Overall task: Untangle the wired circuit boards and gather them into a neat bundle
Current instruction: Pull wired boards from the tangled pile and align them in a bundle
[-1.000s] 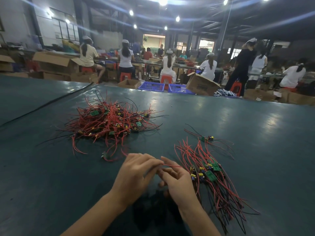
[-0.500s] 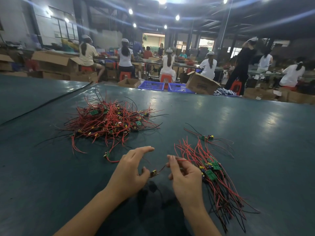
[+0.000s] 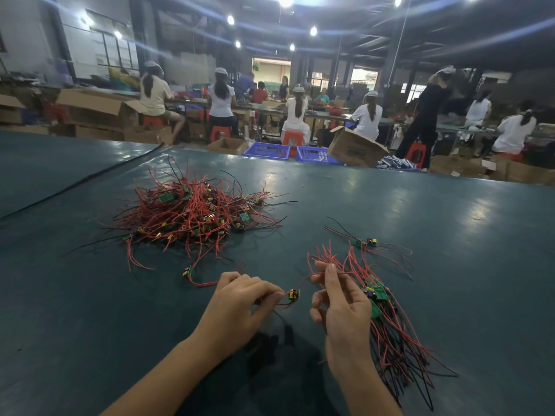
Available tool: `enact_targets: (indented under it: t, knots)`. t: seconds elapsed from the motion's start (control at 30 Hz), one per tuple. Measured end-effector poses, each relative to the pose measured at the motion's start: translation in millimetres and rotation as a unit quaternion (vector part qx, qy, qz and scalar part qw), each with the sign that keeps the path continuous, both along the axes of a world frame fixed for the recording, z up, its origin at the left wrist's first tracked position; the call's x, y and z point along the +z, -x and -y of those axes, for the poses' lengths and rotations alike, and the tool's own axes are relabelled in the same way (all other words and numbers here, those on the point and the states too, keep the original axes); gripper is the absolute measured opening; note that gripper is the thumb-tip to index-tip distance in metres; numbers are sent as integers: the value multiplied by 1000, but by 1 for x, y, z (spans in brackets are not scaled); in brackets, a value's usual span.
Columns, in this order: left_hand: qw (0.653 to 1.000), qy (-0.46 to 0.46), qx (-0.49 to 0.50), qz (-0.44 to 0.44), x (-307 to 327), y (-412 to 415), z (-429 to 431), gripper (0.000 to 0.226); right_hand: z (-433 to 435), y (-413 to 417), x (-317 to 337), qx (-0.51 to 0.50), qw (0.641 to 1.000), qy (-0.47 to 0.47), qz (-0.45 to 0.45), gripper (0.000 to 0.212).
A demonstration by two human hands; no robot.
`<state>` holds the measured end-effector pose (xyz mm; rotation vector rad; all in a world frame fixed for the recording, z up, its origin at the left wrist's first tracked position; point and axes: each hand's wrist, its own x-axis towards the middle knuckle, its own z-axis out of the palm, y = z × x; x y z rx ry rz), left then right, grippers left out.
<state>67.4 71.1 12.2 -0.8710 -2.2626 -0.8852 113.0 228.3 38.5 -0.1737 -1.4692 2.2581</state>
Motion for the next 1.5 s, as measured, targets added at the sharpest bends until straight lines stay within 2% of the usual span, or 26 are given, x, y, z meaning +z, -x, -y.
enact_targets:
  t: [0.07,0.13,0.27,0.47,0.5,0.57,0.67,0.73,0.8,0.9,0.97,1.0,1.03,1.1,1.13,1.17,1.2,1.3,1.33,1.4,1.5]
  knots:
    - [999,-2,16,-28,2,0,0,26,1,1,-5,-2,998,-59,20,13]
    - [998,-3,27,-54,6,-1,0,22,3,2,-9,-10,985,-165,44,9]
    - [995,14,17,-93,12,-5,-1,19,8,0,-17,2,931,-359,71,20]
    - [986,53,-5,-156,14,-9,-1,22,6,-1,-23,0,899,-433,58,7]
    - [985,46,-2,-168,14,-10,-2,21,6,0,-23,-4,899,-434,61,6]
    - [981,19,17,-191,15,-13,-5,22,6,3,-24,-30,908,-414,65,21]
    - [981,-40,-11,-191,21,-21,-11,11,5,6,-19,-68,943,-316,86,40]
    - [986,-52,-99,-121,24,-28,-15,9,2,6,-16,-92,961,-245,87,46]
    - [985,-52,-161,36,24,-37,-21,19,0,6,-13,-105,975,-173,90,42]
    - [933,-106,-166,301,20,-45,-37,36,0,3,-6,-87,990,-49,104,36]
    - [875,-185,-120,432,20,-43,-45,51,2,3,-4,-79,990,-7,114,34]
    - [849,-218,-103,471,18,-42,-46,49,3,3,-3,-76,991,0,111,34]
    - [841,-237,-86,480,18,-40,-46,41,5,3,-3,-76,992,-2,106,35]
    - [856,-244,-48,454,16,-35,-44,26,8,2,-2,-86,992,-15,92,37]
    - [852,-262,-40,451,15,-34,-43,24,9,2,-2,-90,992,-17,87,36]
    - [833,-300,-44,463,14,-33,-44,21,9,1,-1,-90,992,-16,84,35]
    - [796,-357,-57,486,15,-32,-45,18,10,0,0,-87,993,-12,82,34]
    - [638,-527,-116,549,19,-31,-43,27,11,-2,0,-66,995,14,78,28]
    - [609,-551,-125,556,19,-30,-42,30,11,-3,0,-61,995,18,78,28]
    - [596,-565,-138,553,19,-29,-39,28,13,-4,0,-52,995,14,80,29]
    - [624,-540,-155,543,21,-28,-37,32,14,-5,1,-36,996,3,85,25]
